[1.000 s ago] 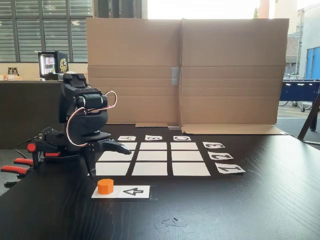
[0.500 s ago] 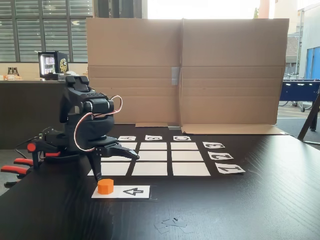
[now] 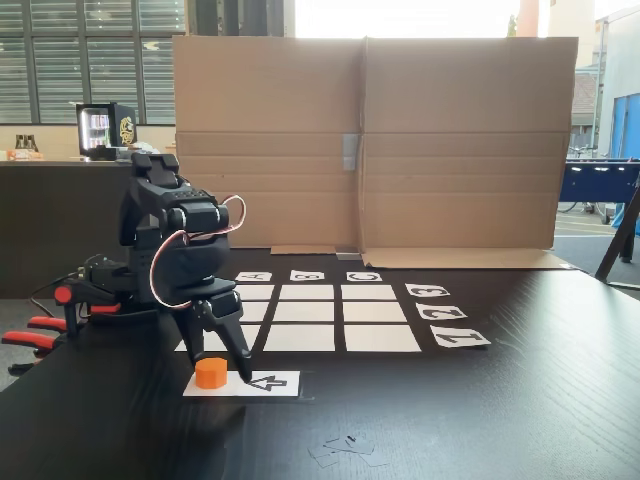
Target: Pick up the round, orange token and place it in the grid on square B2.
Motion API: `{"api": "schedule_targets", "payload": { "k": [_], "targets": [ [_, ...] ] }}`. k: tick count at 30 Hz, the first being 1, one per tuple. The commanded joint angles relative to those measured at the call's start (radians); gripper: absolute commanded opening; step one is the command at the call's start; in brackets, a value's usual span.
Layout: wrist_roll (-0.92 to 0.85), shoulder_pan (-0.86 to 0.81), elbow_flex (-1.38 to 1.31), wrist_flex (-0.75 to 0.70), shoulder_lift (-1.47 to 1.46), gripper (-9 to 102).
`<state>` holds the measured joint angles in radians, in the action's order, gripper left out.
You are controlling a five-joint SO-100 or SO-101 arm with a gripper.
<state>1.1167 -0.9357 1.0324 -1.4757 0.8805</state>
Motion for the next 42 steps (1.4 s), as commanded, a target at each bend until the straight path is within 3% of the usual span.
{"api": "schedule_targets", "payload": {
  "k": [1, 9, 22, 31, 42],
  "targets": [
    [0.006, 0.003, -0.034, 0.0, 0.011, 0],
    [0.006, -0.011, -0.021, -0.002, 0.078, -1],
    [0.089, 0.009, 0.005, -0.064, 0.497, -1],
    [0.091, 0.212, 0.071, -0.077, 0.742, -1],
    [0.133, 0.591, 0.14, -0.089, 0.874, -1]
  ]
}}
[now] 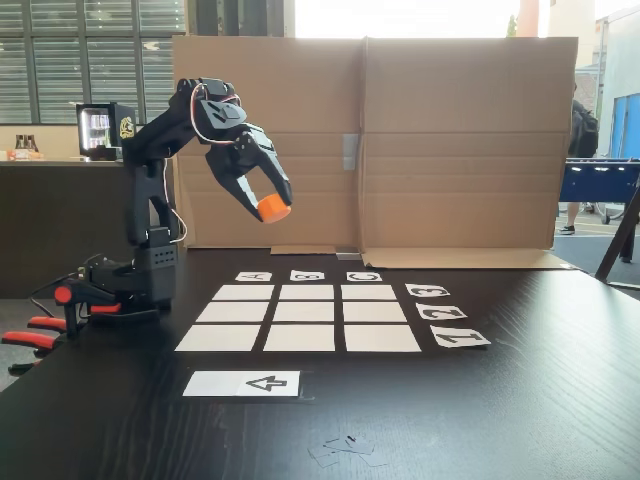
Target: Pick up the round, orange token and place it in the grid on square B2.
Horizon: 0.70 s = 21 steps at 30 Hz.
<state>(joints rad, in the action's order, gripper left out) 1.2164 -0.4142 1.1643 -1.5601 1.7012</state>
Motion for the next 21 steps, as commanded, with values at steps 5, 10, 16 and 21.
{"api": "schedule_targets", "payload": {
  "k": [5, 10, 16, 21],
  "targets": [
    [0.075, 0.181, 0.04, -0.005, 0.069, -1],
    [0.114, 0.268, 0.107, -0.006, 0.075, -1],
    [0.183, 0.374, 0.179, -0.006, 0.043, -1],
    [0.235, 0.42, 0.233, 0.003, -0.018, -1]
  ]
}}
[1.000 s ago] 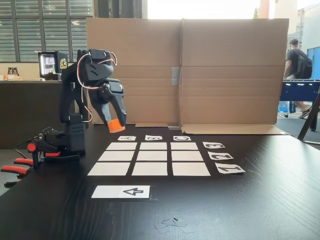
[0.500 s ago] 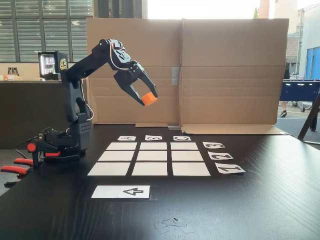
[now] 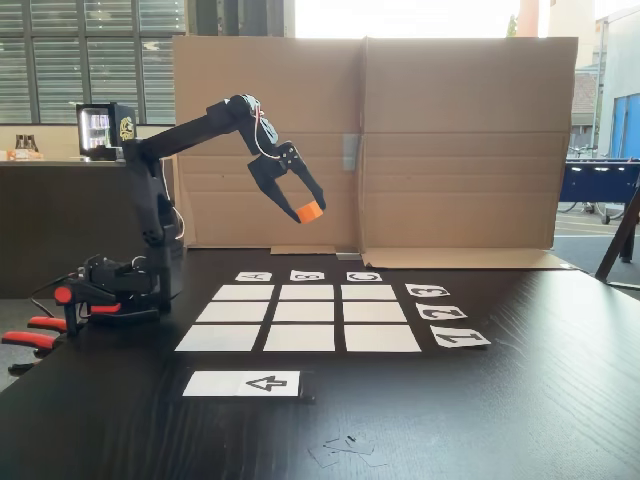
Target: Pick up the round, orange token and place it in the grid on square B2.
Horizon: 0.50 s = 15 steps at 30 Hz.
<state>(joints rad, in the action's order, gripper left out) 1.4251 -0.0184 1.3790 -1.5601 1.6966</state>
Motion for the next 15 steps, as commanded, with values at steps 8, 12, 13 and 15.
{"api": "schedule_targets", "payload": {
  "k": [8, 12, 13, 15],
  "targets": [
    [0.064, 0.071, 0.084, 0.018, -0.1, 0],
    [0.066, 0.052, 0.129, 0.066, -0.123, 0],
    [0.066, 0.048, 0.141, 0.081, -0.13, 0],
    [0.066, 0.043, 0.161, 0.106, -0.15, 0]
  ]
}}
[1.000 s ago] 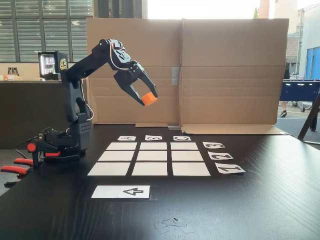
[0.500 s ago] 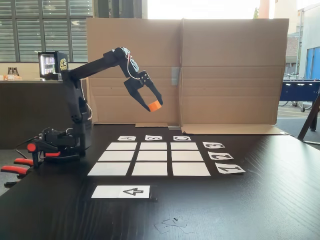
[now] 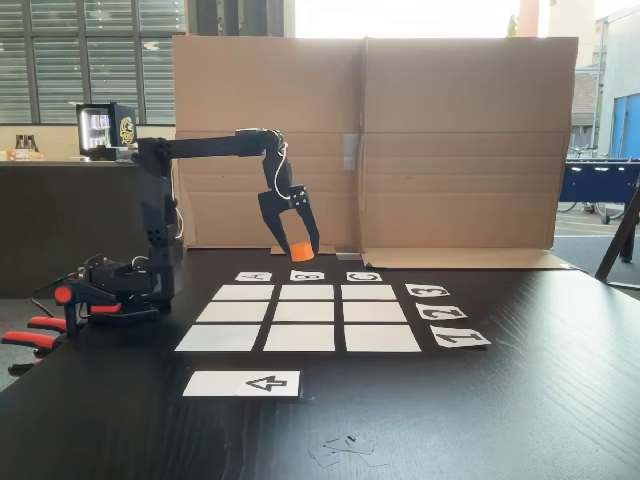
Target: Pick up the round, orange token and place it in the grid on square B2.
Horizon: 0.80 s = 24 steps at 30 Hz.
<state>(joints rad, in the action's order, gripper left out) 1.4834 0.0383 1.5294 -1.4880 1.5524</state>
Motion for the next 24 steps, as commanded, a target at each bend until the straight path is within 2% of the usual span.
{"api": "schedule_targets", "payload": {
  "k": [1, 9, 24],
  "targets": [
    [0.008, -0.014, 0.021, 0.048, -0.017, 0],
    [0.029, -0.005, 0.135, 0.199, -0.08, 0],
    [0.092, 0.015, 0.23, 0.27, -0.121, 0]
  ]
}}
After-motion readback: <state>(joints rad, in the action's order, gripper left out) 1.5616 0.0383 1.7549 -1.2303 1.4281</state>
